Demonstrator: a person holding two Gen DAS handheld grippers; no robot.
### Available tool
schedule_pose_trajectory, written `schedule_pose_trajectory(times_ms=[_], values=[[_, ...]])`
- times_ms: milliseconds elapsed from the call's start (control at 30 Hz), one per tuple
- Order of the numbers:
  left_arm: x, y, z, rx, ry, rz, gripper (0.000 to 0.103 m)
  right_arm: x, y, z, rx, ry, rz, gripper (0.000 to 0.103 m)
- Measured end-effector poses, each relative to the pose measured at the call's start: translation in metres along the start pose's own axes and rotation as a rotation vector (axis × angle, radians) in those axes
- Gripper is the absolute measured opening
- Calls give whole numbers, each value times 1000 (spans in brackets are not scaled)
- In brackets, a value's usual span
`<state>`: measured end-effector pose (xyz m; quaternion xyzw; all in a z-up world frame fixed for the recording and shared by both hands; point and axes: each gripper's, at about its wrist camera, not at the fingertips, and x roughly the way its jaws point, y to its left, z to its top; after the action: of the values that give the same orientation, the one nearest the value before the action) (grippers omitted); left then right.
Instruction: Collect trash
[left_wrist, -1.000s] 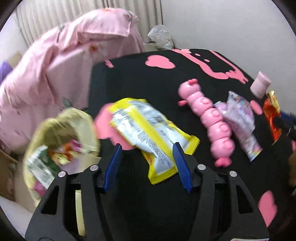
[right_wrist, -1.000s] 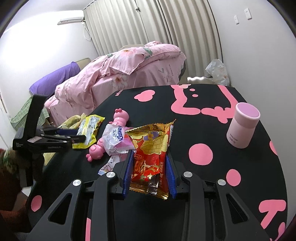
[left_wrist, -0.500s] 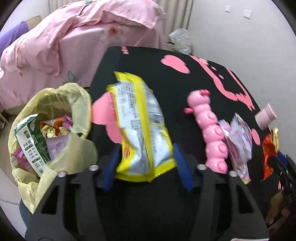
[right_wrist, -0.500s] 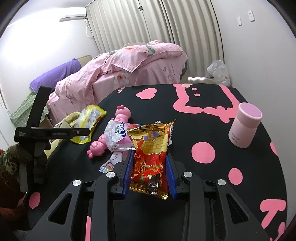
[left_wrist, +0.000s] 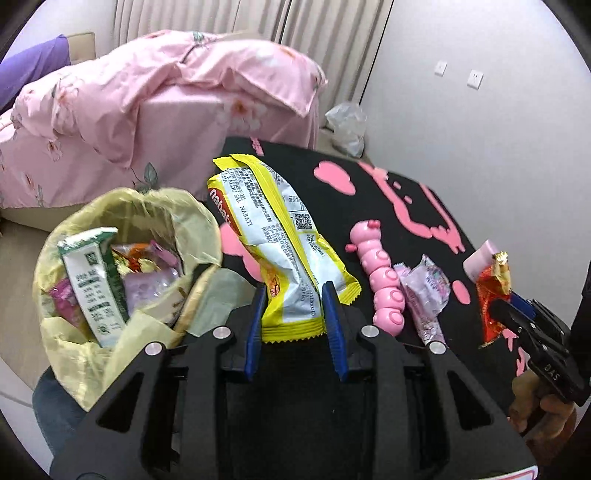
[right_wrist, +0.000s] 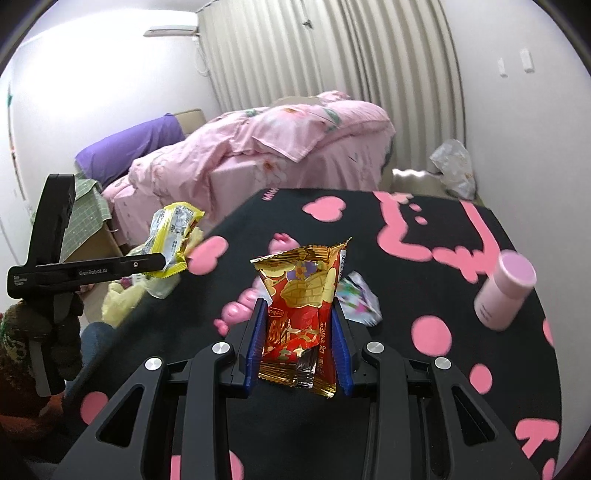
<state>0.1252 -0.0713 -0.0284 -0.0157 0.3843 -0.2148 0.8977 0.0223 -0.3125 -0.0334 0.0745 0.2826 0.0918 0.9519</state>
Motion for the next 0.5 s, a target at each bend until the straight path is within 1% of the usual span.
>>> schedule_pose_trajectory(times_ms=[67,133,267,400,500], values=[[-11,5,1,-3,-19,1,29,-2,11,8,-31,-12,9,32],[-20,12,1,-12,-36,1,29,-2,23,17,-54,-17,38,32],[-37,35,-1,-37,-67,8,29,2,46,32,-94,-14,71,32],[-53,65,-3,-83,-97,35,29,17,74,50,-147,5,119,32],[-65,88,-2,-96,-112,65,30,32,98,66,-176,12,154,32]])
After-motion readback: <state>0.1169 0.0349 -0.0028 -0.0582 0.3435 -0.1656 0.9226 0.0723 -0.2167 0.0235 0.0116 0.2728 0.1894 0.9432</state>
